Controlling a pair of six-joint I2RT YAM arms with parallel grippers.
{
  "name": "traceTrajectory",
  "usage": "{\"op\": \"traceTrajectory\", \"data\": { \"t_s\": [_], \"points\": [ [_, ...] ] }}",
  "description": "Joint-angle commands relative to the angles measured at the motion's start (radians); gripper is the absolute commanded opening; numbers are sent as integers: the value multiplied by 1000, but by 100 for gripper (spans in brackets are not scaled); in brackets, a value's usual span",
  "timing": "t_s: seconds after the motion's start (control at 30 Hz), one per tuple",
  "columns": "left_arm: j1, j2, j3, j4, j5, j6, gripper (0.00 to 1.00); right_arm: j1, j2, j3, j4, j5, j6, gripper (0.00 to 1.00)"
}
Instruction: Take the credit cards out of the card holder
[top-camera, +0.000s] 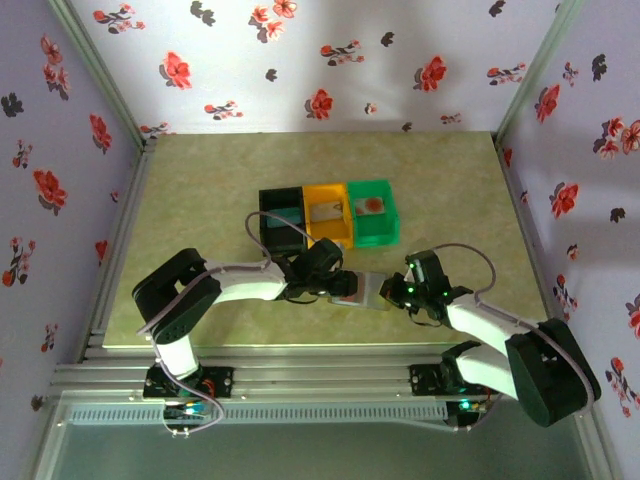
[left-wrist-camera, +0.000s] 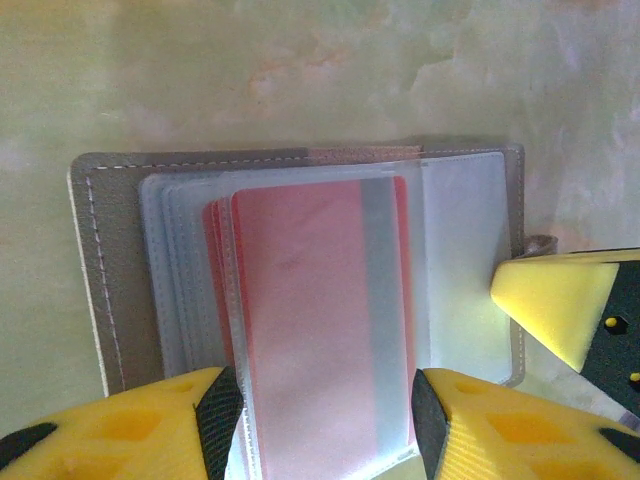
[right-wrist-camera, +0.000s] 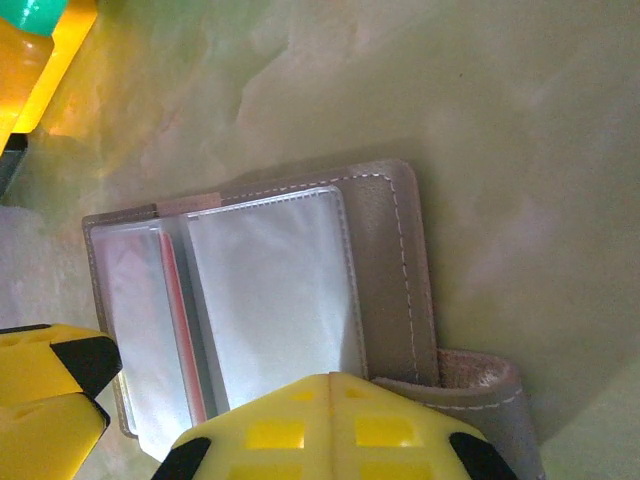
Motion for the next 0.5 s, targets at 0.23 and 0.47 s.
{"op": "traceTrajectory", "data": {
  "t_s": [0.23,0.47],
  "points": [
    [3,37,10,29,41,-25,54,8,18,-32,2,26,-11,0],
    [-1,48,27,32,58,-21,54,8,22,-37,8,26,-11,0]
  ]
}}
